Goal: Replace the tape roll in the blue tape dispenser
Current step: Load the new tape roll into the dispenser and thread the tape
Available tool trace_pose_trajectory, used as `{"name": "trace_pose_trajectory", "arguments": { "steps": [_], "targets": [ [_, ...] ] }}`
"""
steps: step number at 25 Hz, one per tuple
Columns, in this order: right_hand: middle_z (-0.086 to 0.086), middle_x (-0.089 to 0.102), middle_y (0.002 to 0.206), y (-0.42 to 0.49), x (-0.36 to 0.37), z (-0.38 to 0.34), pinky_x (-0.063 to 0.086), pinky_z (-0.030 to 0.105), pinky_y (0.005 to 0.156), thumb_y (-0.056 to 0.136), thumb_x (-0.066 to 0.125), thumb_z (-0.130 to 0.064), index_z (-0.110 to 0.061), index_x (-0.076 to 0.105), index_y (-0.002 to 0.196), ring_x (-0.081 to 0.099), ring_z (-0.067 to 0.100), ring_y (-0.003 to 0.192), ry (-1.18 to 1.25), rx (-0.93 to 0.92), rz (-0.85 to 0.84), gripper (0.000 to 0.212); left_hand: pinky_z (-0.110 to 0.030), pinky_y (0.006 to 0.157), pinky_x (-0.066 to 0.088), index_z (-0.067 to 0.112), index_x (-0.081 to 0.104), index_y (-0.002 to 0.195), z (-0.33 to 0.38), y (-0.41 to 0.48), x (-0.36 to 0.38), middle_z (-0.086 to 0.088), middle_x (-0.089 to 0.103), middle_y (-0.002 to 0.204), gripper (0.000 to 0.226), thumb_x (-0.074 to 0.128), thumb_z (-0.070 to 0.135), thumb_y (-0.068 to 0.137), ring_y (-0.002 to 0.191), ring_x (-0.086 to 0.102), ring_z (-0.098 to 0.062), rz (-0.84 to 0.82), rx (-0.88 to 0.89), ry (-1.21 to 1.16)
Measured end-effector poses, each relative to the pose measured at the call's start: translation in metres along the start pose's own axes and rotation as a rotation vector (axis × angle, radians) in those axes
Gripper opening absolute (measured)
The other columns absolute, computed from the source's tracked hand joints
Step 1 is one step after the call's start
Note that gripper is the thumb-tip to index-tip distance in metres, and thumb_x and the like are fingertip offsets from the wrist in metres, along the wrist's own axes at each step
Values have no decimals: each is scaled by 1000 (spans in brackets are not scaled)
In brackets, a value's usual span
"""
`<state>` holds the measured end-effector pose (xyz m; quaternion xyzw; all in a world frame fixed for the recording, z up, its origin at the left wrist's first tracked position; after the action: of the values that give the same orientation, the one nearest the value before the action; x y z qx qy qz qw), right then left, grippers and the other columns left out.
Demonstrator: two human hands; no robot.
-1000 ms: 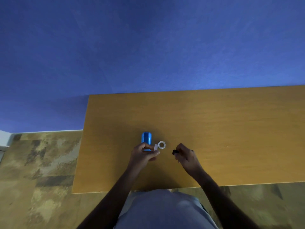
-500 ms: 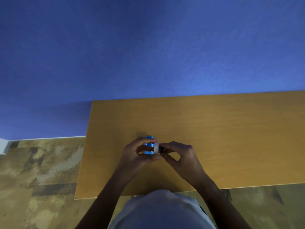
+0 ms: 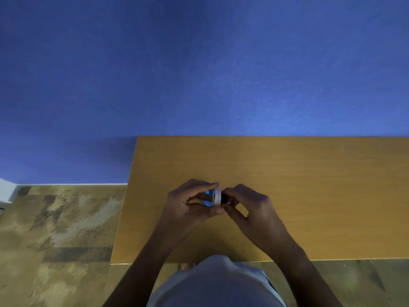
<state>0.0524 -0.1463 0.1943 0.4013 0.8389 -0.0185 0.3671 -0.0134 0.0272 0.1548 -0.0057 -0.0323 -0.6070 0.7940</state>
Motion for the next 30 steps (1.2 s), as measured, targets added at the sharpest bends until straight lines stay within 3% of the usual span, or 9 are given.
{"name": "trace_pose_trajectory", "arguments": {
  "steps": [7, 9, 11, 14, 20, 23, 26, 30],
  "targets": [
    [-7, 84, 104, -1, -3, -7, 61, 25, 75, 87, 91, -9, -19, 82, 117, 82, 10, 89, 136, 103, 205, 33, -44, 82, 70, 30, 82, 125, 7, 1, -10, -3, 76, 121, 60, 100, 48, 71, 106, 81, -32, 3, 23, -36],
    [-7, 84, 102, -1, -3, -6, 67, 40, 77, 85, 90, -20, -19, 81, 111, 83, 15, 88, 246, 156, 230, 27, -45, 83, 70, 31, 82, 125, 9, 3, -12, -1, 76, 121, 59, 100, 48, 71, 107, 81, -31, -3, 36, -38],
    [-3, 83, 101, -1, -2, -4, 67, 53, 77, 84, 93, -16, -16, 82, 108, 82, 20, 88, 262, 175, 232, 26, -46, 83, 71, 31, 82, 126, 9, 4, -14, 0, 76, 122, 59, 100, 47, 72, 107, 82, -32, -16, 44, -47],
    [-2, 83, 99, -2, 2, -2, 65, 58, 77, 82, 94, -1, -16, 83, 106, 81, 22, 88, 249, 180, 225, 30, -45, 83, 70, 31, 82, 126, 9, 4, -14, 0, 76, 121, 59, 100, 46, 72, 107, 82, -33, -36, 43, -61],
    [0, 85, 99, -1, 9, -6, 62, 64, 76, 84, 90, 2, -19, 85, 113, 82, 26, 91, 317, 176, 200, 36, -40, 82, 70, 30, 83, 124, 11, 4, -18, 0, 77, 118, 59, 101, 45, 70, 106, 82, -32, -61, 38, -105],
    [4, 86, 100, 2, 12, -7, 61, 64, 75, 86, 88, 4, -12, 86, 116, 81, 31, 91, 309, 164, 164, 34, -33, 81, 69, 29, 84, 122, 11, 2, -23, -3, 78, 118, 61, 102, 47, 67, 103, 83, -29, -48, 17, -132],
    [6, 83, 101, 4, 16, -11, 62, 60, 75, 86, 87, 5, -8, 86, 111, 81, 26, 92, 301, 161, 188, 29, -32, 81, 69, 29, 84, 122, 11, 1, -26, -3, 78, 117, 61, 103, 46, 67, 103, 84, -28, -52, 10, -158],
    [-1, 77, 102, 5, 22, -16, 66, 44, 76, 85, 87, 8, -12, 86, 113, 79, 20, 92, 301, 125, 238, 34, -31, 83, 68, 29, 82, 125, 11, 1, -29, -1, 78, 118, 60, 102, 43, 70, 105, 84, -28, -55, 9, -169]
  ]
}}
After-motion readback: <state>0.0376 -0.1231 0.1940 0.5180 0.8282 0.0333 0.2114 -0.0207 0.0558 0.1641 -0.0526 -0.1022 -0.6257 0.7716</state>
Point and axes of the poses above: each hand's wrist, its own y-axis towards the middle knuckle, its own x-axis out of the palm, z = x × y, the point moved 7 cm from there along y, towards the middle knuckle
